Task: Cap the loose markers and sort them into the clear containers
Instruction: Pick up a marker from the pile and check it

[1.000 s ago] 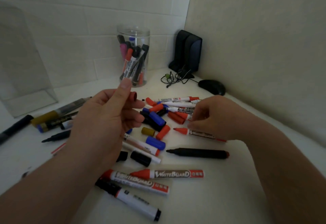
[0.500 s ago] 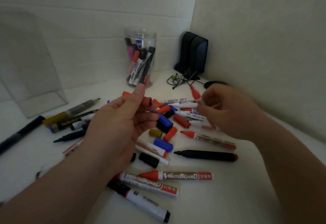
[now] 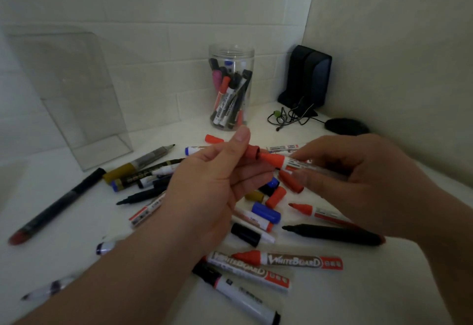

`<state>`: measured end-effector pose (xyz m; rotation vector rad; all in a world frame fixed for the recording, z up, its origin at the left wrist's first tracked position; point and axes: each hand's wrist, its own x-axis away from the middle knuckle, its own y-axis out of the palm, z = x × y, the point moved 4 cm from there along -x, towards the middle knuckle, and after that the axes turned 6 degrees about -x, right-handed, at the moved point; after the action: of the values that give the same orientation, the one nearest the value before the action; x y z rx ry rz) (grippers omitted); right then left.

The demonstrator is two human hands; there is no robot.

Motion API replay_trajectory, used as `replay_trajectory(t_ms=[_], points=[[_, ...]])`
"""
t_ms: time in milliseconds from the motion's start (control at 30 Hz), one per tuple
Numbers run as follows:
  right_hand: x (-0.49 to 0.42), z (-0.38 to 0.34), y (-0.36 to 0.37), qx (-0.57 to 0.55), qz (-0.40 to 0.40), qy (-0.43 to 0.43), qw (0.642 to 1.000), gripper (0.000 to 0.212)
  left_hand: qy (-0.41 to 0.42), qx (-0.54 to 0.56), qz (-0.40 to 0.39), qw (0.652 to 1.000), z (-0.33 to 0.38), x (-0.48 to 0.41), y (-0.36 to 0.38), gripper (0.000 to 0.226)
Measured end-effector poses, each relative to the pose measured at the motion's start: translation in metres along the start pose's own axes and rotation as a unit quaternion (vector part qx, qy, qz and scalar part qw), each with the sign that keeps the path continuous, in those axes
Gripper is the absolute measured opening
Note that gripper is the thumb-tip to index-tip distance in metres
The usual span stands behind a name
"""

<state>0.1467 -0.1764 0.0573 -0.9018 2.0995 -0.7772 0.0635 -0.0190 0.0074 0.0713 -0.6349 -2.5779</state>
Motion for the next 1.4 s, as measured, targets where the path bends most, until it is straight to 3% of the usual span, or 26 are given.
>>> replay_trajectory(t_ms=[167, 467, 600, 700, 767, 833, 867, 967, 1133, 1267, 1333, 1400], points=[[0.001, -0.004, 0.004, 0.049, 0.032, -0.029, 0.998, 0.023, 0.015, -0.055, -0.013, 0.998, -0.006, 0.002, 0.001, 0.034], [0.002, -0.013, 0.011, 0.185, 0.083, -0.141, 0.969, 0.026, 0.028, -0.038, -0.026, 0.999, -0.003, 0.002, -0.002, 0.032], [0.002, -0.014, 0.012, 0.124, 0.091, -0.108, 0.982, 0.019, 0.042, -0.049, -0.024, 0.998, 0.0, 0.001, -0.004, 0.03], [0.0, -0.014, 0.013, 0.011, 0.047, -0.012, 0.999, 0.022, 0.065, -0.085, -0.022, 0.994, 0.004, 0.001, -0.005, 0.025], [-0.003, -0.01, 0.016, 0.002, -0.009, 0.037, 0.999, 0.027, 0.074, -0.122, -0.006, 0.99, 0.006, 0.001, -0.004, 0.025], [-0.003, -0.001, 0.019, -0.008, -0.064, 0.085, 0.994, 0.017, 0.089, -0.14, 0.033, 0.986, 0.01, 0.001, -0.008, 0.022], [-0.002, 0.003, 0.018, -0.004, -0.084, 0.096, 0.992, 0.01, 0.098, -0.135, 0.063, 0.984, 0.013, 0.0, -0.012, 0.023], [0.003, 0.0, 0.014, 0.068, -0.149, 0.082, 0.983, 0.026, 0.119, -0.081, 0.142, 0.979, 0.022, -0.003, -0.029, 0.028], [0.014, -0.004, 0.042, 0.158, -0.33, 0.105, 0.925, 0.027, 0.104, -0.015, 0.162, 0.981, 0.021, -0.004, -0.032, 0.027], [0.015, -0.003, 0.056, 0.179, -0.354, 0.08, 0.914, 0.017, 0.082, -0.01, 0.152, 0.985, 0.018, -0.006, -0.029, 0.027], [0.014, -0.004, 0.047, 0.142, -0.332, 0.07, 0.93, 0.01, 0.06, 0.004, 0.139, 0.988, 0.016, -0.007, -0.029, 0.027], [0.011, -0.007, 0.026, 0.05, -0.252, 0.045, 0.965, 0.007, 0.037, 0.018, 0.102, 0.994, 0.014, -0.008, -0.025, 0.028]])
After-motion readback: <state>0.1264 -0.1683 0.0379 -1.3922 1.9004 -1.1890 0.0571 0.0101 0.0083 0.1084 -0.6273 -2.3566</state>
